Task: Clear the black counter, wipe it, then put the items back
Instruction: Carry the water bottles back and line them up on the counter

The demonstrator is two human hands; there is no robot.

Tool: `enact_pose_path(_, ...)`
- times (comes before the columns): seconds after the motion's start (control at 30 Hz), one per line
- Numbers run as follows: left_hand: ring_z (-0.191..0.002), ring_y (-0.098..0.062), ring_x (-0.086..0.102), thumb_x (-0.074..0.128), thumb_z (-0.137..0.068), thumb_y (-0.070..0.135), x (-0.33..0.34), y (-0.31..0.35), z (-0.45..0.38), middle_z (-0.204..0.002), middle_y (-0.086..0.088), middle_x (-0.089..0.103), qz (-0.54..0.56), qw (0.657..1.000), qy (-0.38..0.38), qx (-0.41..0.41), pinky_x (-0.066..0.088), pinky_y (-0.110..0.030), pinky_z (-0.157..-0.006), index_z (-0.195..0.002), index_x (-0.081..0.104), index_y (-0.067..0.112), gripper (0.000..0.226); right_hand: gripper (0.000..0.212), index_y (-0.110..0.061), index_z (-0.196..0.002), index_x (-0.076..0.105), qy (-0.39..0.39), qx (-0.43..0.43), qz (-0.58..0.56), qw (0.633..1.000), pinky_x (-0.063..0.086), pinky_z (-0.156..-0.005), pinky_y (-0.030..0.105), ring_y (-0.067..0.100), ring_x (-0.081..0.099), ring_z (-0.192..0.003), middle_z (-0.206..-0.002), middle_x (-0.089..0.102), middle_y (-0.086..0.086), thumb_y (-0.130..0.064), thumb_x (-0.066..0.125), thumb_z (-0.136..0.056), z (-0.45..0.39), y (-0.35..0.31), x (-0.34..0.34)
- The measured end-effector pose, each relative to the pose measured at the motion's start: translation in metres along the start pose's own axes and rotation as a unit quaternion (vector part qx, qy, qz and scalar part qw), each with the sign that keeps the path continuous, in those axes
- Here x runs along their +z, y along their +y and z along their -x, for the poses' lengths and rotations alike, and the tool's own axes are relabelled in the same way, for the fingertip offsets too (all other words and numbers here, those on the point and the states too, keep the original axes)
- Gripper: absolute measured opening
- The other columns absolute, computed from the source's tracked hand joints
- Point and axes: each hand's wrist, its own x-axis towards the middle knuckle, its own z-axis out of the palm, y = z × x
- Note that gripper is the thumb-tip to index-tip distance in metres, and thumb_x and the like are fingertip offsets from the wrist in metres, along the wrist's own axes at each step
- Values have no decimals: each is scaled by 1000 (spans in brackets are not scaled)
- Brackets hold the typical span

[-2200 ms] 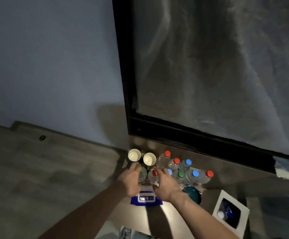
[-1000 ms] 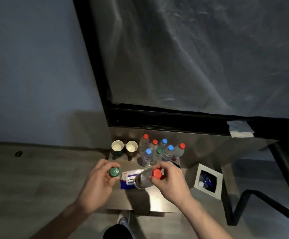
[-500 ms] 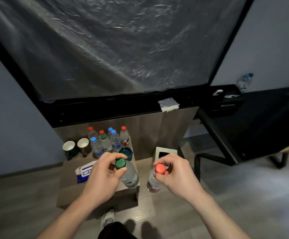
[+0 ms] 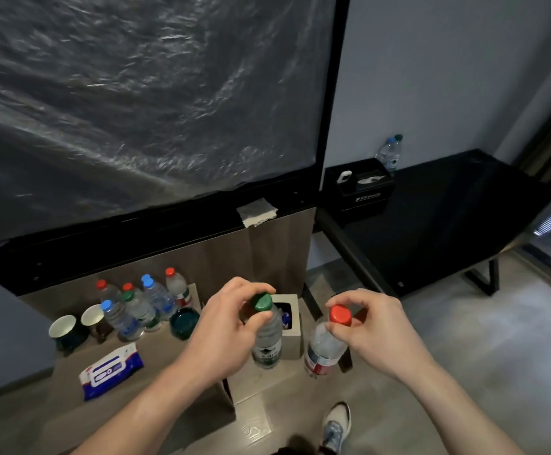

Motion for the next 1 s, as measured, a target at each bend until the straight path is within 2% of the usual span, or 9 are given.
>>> enact_pose_path(0.17, -108, 3, 55, 71, -95, 29, 54, 27, -60, -111, 27, 54, 6, 1000, -16, 5, 51, -20, -86, -122, 65, 43, 31, 30, -46, -100, 72, 2, -3, 13, 1000, 57, -77, 16, -14, 60, -103, -101, 68, -29, -30, 88, -80, -43, 38, -60)
enact_pose_path(0.33, -102, 0, 56, 73, -94, 26, 112, 59, -128, -109, 25, 54, 28, 1000, 1, -7, 47, -19, -76, -120, 67, 42, 31, 31, -45, -97, 73, -12, -2, 36, 999, 57, -77, 20, -7, 66, -98, -101, 67, -31, -26, 88, -78, -89, 83, -129)
enact_pose_path(0.4, -102, 1, 56, 73, -94, 24, 136, 74, -154, -109, 25, 54, 37, 999, 0, -4, 49, -19, -79, -120, 67, 42, 32, 31, -45, -96, 73, -10, 2, 44, 999, 56, -74, 19, -6, 67, -93, -100, 67, -31, -24, 89, -78, -104, 101, -156)
enact_pose_path(0.53, -106, 3, 55, 72, -95, 28, 177, 106, -205, -111, 26, 52, 24, 999, -23, 14, 43, -8, -80, -125, 65, 41, 33, 31, -44, -97, 74, 14, 10, 53, 998, 54, -73, 18, -4, 67, -89, -101, 66, -33, -27, 89, -77, -129, 137, -204)
enact_pose_path(0.63, -105, 1, 57, 72, -95, 29, 203, 133, -236, -112, 26, 52, 31, 999, -31, 12, 44, -11, -84, -124, 65, 42, 32, 31, -45, -98, 73, 20, 17, 50, 998, 54, -70, 18, -5, 66, -86, -101, 66, -33, -25, 88, -78, -144, 164, -237)
enact_pose_path(0.7, -106, 1, 57, 72, -95, 29, 222, 150, -255, -112, 26, 53, 38, 999, -33, 6, 45, -13, -86, -123, 65, 42, 32, 31, -44, -98, 74, 19, 25, 44, 999, 51, -64, 15, -5, 66, -78, -93, 68, -28, -24, 88, -79, -156, 183, -258)
enact_pose_path(0.8, -102, 2, 57, 72, -95, 30, 253, 176, -278, -112, 27, 52, 36, 999, -35, -4, 43, -12, -81, -123, 65, 42, 31, 28, -43, -99, 73, 1, 29, 25, 999, 48, -59, 13, -2, 66, -68, -86, 69, -23, -26, 87, -81, -175, 214, -291)
enact_pose_path(1.0, -101, -2, 59, 74, -93, 25, 316, 219, -305, -111, 24, 54, 53, 997, 6, -60, 49, -24, -87, -118, 67, 43, 31, 30, -44, -97, 72, -45, 24, -1, 999, 53, -67, 16, -3, 69, -77, -92, 69, -27, -25, 87, -80, -210, 277, -354)
